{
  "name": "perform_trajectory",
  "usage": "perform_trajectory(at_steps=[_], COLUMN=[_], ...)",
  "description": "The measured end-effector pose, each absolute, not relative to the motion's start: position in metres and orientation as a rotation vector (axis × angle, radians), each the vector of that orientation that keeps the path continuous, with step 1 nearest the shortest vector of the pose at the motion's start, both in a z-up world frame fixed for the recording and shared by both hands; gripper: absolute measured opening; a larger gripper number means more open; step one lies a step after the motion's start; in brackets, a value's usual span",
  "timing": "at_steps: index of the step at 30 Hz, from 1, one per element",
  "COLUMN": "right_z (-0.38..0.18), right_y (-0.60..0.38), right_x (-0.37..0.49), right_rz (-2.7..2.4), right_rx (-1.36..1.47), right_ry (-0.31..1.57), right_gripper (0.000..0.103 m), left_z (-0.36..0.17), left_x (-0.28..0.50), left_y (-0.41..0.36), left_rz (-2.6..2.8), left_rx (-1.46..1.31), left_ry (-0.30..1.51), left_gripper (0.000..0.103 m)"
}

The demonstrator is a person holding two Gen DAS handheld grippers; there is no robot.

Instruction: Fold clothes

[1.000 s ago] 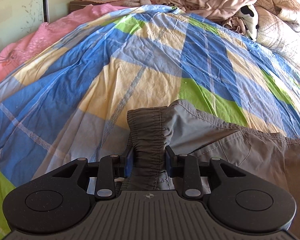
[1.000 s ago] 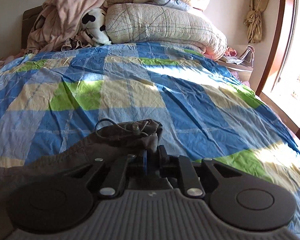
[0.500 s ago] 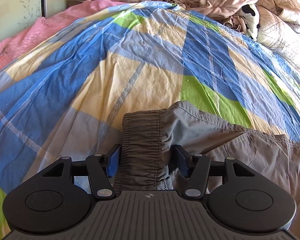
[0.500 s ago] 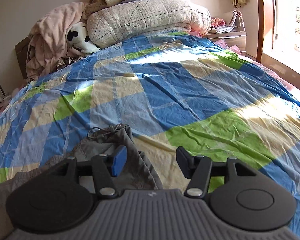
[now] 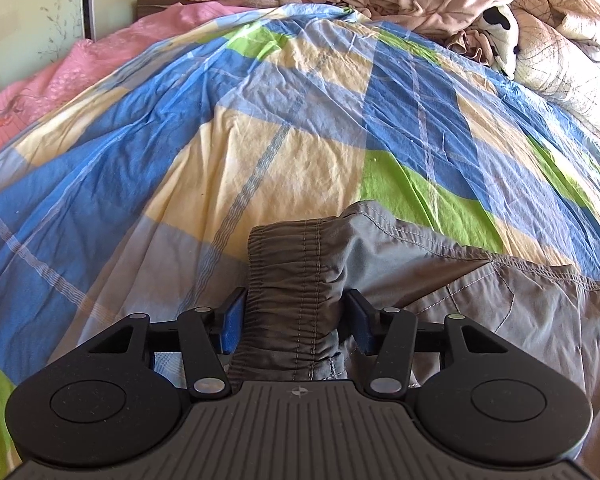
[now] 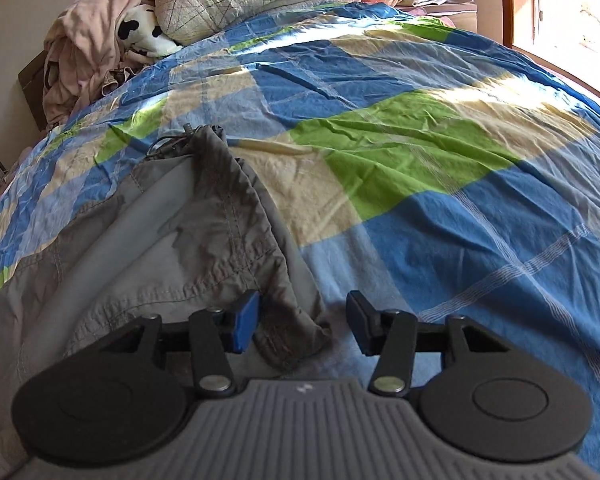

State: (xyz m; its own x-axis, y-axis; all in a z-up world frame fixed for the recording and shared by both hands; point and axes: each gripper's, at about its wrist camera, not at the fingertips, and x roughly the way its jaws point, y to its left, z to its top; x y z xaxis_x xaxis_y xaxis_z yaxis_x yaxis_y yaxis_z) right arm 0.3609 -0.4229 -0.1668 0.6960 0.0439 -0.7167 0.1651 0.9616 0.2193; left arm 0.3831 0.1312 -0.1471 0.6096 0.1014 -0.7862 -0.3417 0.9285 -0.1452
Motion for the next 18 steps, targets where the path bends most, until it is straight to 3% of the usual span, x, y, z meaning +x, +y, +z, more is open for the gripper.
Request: perform_trajectory(at_steps=[2, 12, 18], right_z=[-0.162, -0.121, -0.166], right_y=[-0.416, -0.436, -0.441], right_x=[0.362, 0.352, 0.361], right_rz=[-0.060, -0.118, -0.158], right_rx=[0.220, 0.000, -0.029], right_ry=[0.804, 0.750, 0.853], right_gripper=[0.013, 0.008, 0.007], left_z=[-0.147, -0.144, -0.152], left_x=[0.384, 0.385, 0.387], left_y=[0.130, 0.121, 0.128], left_rz=[0.265, 0.248, 0.227], left_rx=[-0.288, -0.231, -0.268], left_ry=[0.882, 0.884, 0.883], left_gripper=[0.059, 0.049, 0.049])
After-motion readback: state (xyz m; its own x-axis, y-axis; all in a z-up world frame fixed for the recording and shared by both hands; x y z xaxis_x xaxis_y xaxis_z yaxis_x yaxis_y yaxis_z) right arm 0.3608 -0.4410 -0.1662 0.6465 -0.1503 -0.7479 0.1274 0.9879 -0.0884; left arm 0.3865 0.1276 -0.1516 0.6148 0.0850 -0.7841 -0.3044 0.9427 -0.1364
